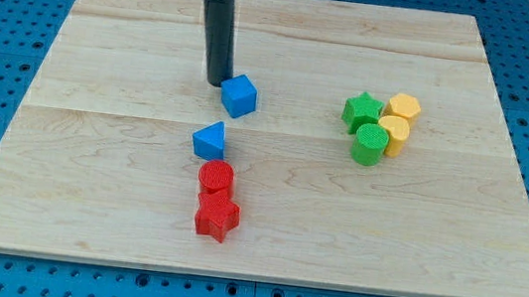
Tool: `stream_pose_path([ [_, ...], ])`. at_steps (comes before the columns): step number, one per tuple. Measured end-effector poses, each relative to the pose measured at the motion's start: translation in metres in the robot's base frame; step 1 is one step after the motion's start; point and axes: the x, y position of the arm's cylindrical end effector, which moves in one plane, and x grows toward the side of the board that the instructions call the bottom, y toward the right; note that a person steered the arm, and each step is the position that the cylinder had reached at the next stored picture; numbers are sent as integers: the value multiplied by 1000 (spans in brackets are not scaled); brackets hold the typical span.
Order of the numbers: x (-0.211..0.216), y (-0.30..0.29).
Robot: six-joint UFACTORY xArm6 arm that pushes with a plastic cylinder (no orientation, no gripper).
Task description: Nudge the blue triangle right a bit
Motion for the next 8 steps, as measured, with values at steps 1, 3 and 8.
stream_pose_path([
  [1,8,-47],
  [3,54,-53],
  [8,89,-20],
])
